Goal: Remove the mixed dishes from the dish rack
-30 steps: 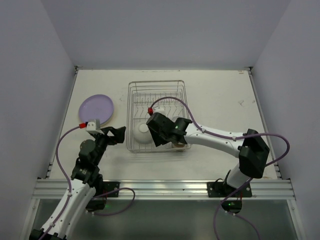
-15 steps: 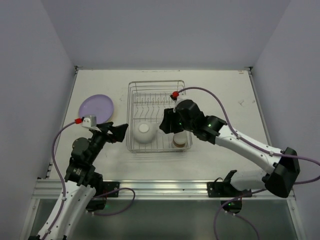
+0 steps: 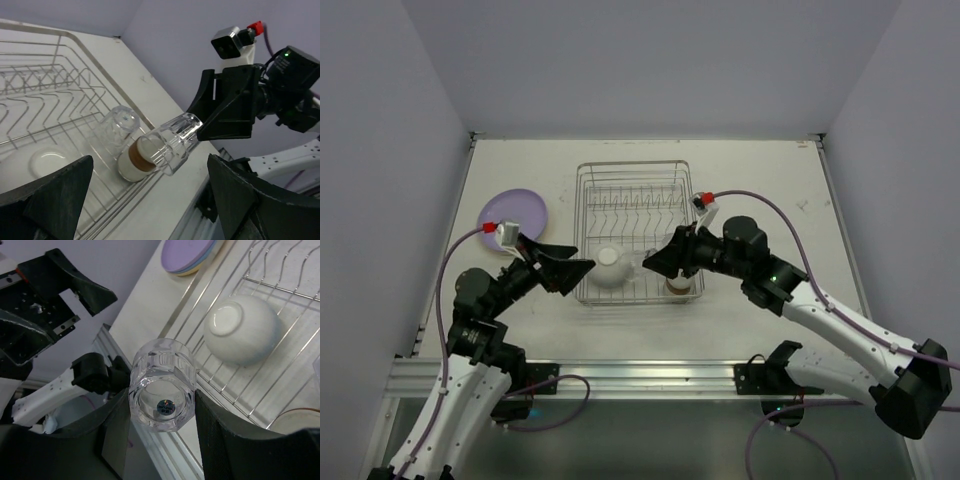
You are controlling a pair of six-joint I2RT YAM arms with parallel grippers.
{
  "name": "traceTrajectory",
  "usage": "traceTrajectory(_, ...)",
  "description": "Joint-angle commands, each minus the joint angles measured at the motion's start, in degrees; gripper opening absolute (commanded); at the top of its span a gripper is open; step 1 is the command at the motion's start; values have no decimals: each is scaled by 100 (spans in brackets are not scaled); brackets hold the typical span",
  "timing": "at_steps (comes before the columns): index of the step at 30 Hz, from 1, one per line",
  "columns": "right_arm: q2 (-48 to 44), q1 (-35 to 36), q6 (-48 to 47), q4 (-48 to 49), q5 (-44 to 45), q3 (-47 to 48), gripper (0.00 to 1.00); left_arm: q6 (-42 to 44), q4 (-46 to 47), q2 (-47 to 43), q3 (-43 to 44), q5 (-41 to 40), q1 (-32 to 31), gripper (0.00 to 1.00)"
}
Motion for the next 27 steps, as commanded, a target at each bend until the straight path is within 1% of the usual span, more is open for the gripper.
traceTrajectory(1,-402,-81,368,1230,-818,-283,0,-774,955,98,-35,1144,37,100)
traceTrajectory(2,-481,-90,395,1405,-897,-337,0,-888,1156,115,-52,1231,37,100)
traceTrajectory(3,-639,-99,412,1468,-915,-415,0,-950,1297,142,-79,1502,37,100)
traceTrajectory(5,-728,-99,421,1539,-933,-451,0,-1152,1640,264,-97,1776,37,100)
traceTrajectory(7,-798,-99,421,1635,-1003,-504,0,-1397,1843,379,-123,2084,37,98)
traceTrajectory(8,-807,-108,491,1818,-1047,-539,0,-1486,2053,405,-132,2181,37,96)
traceTrajectory(12,-790,-99,799,2671,-1521,-837,0,-1890,2590,537,-228,2524,28,95)
traceTrajectory(18,-456,-99,983,3235,-1785,-794,0,-2356,3214,546,-457,2551,11,95)
traceTrajectory(21,-289,-99,1054,3464,-1900,-759,0,-2427,3355,590,-483,2490,-42,92)
traceTrajectory(23,-201,-64,1072,3569,-1909,-750,0,-2436,3426,634,-492,2428,-129,90)
traceTrajectory(26,-122,59,967,3508,-1690,-698,0,-2436,3540,722,-518,2261,-340,88)
traceTrajectory(27,-78,94,923,3473,-1637,-654,0,-2436,3575,765,-527,2165,-489,87)
